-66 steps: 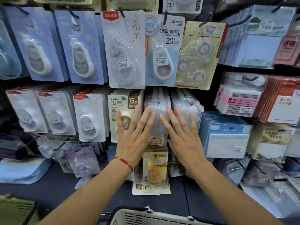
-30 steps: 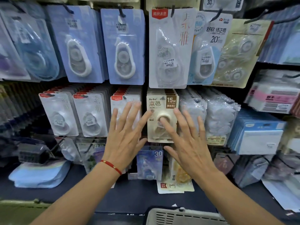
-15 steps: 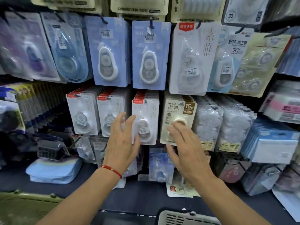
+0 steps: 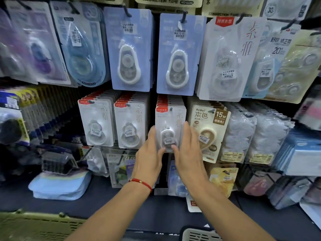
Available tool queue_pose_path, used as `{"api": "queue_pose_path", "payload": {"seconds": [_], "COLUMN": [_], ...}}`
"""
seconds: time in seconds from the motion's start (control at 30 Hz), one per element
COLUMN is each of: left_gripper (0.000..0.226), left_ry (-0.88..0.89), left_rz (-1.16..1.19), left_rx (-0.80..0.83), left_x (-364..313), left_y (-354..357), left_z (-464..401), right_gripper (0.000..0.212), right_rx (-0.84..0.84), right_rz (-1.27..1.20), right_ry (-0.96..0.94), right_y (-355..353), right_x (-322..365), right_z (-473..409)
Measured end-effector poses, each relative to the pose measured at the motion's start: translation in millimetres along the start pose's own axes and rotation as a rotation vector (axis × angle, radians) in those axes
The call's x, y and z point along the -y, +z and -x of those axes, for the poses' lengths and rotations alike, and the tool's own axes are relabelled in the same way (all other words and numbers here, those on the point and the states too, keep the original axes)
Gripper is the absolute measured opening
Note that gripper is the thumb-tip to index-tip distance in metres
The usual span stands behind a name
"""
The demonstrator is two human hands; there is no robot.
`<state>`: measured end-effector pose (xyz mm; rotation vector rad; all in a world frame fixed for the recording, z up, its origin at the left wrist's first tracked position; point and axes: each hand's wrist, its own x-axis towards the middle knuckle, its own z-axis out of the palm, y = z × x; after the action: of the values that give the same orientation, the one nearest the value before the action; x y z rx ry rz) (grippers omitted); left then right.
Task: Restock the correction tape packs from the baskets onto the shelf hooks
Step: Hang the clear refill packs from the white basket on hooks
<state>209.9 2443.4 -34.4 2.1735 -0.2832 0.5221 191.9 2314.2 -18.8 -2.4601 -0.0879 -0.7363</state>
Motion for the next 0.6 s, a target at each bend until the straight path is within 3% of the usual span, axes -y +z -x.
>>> {"api": "queue_pose_path", "payload": {"seconds": [0.2, 0.37, 0.47, 0.6], "left_gripper": [0.078, 0.075, 0.075, 0.077], "left_ry": [-0.036, -0.113, -0.087, -0.049], "left_rz": [0.057, 0.349, 0.353, 0.327], "left_rx": [-0.05, -0.064, -0.099, -0.108], "left_x": [-3, -12, -13, -10], "left_y": [7, 2, 2, -2], "left_z": [-1, 3, 5, 6], "right_gripper": [0.08, 0.088, 0.088, 0.088], "right_rx": [0.015, 0.005, -0.043, -0.031], "right_rz": [0.104, -0.092, -0.186, -0.118], "right_ry": [-0.055, 0.038, 0.09, 0.074], "right_y": [0, -1, 1, 3], "right_x": [4, 11, 12, 11], "right_z": [-2, 10, 11, 9]}}
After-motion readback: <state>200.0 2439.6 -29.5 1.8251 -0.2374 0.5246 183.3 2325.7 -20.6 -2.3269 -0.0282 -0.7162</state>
